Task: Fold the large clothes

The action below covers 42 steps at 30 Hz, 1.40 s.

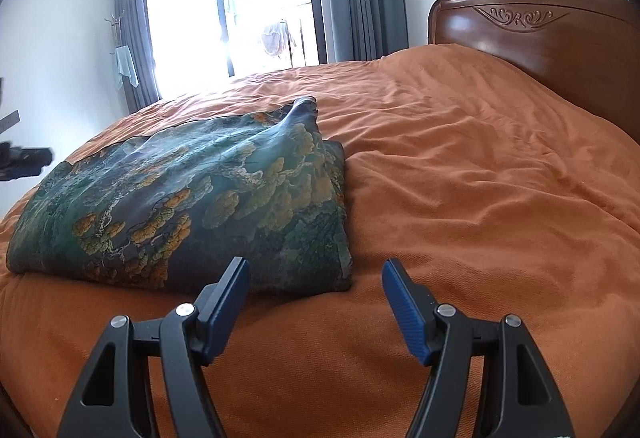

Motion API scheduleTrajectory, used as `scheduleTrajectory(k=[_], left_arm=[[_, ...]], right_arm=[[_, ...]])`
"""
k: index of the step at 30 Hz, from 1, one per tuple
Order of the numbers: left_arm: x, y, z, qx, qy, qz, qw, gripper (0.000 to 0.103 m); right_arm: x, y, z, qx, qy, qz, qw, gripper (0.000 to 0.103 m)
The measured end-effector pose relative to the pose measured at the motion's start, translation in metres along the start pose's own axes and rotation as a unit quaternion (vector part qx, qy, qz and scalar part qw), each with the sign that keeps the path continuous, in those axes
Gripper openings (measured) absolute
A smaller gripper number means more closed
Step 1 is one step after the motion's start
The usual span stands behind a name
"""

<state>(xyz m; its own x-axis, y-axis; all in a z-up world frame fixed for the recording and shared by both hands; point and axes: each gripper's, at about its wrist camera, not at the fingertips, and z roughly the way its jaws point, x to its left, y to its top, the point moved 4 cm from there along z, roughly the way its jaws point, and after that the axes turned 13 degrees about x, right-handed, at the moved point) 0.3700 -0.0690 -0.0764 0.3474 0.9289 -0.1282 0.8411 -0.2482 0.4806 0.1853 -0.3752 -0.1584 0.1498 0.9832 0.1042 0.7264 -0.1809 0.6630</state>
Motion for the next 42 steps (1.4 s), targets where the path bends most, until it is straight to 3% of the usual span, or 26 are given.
scheduleTrajectory(k=[4, 7, 10, 13, 17, 25, 33, 36, 39, 42], left_arm=[[0.006, 0.049, 0.050, 0.043, 0.029, -0.016, 0.9985, 0.102], [0.011, 0.056, 0.076, 0.078, 0.036, -0.029, 0.9959, 0.101], [0.007, 0.029, 0.081, 0.095, 0.058, -0.009, 0.9938, 0.101], [-0.004, -0.008, 0.061, 0.081, 0.087, 0.031, 0.9924, 0.102], [-0.016, -0.056, 0.034, 0.069, 0.089, 0.042, 0.9928, 0.102], [-0.044, -0.101, 0.025, 0.051, 0.113, 0.072, 0.9897, 0.102], [-0.059, -0.119, 0.016, 0.066, 0.092, 0.104, 0.9881, 0.102], [-0.073, -0.125, 0.002, 0.047, 0.078, 0.128, 0.9876, 0.102], [-0.082, -0.114, -0.018, 0.006, 0.041, 0.127, 0.9911, 0.102], [-0.091, -0.099, -0.022, -0.018, 0.003, 0.131, 0.9912, 0.102]], right_arm=[[-0.001, 0.000, 0.001, 0.003, 0.006, 0.000, 1.000, 0.070], [0.001, 0.000, 0.001, 0.004, 0.009, -0.005, 1.000, 0.070], [0.001, -0.001, 0.001, 0.005, 0.016, -0.007, 1.000, 0.070], [0.000, 0.000, 0.001, 0.005, 0.026, -0.004, 1.000, 0.070], [-0.001, 0.002, 0.003, 0.006, 0.031, 0.003, 0.999, 0.070], [-0.004, 0.000, 0.000, -0.001, 0.023, 0.012, 1.000, 0.070], [-0.008, 0.001, -0.004, -0.010, 0.032, 0.018, 0.999, 0.070], [-0.013, 0.001, -0.005, -0.006, 0.045, 0.035, 0.998, 0.072], [-0.021, 0.003, -0.002, 0.020, 0.100, 0.090, 0.991, 0.073], [-0.028, 0.012, 0.009, 0.057, 0.190, 0.168, 0.966, 0.079]])
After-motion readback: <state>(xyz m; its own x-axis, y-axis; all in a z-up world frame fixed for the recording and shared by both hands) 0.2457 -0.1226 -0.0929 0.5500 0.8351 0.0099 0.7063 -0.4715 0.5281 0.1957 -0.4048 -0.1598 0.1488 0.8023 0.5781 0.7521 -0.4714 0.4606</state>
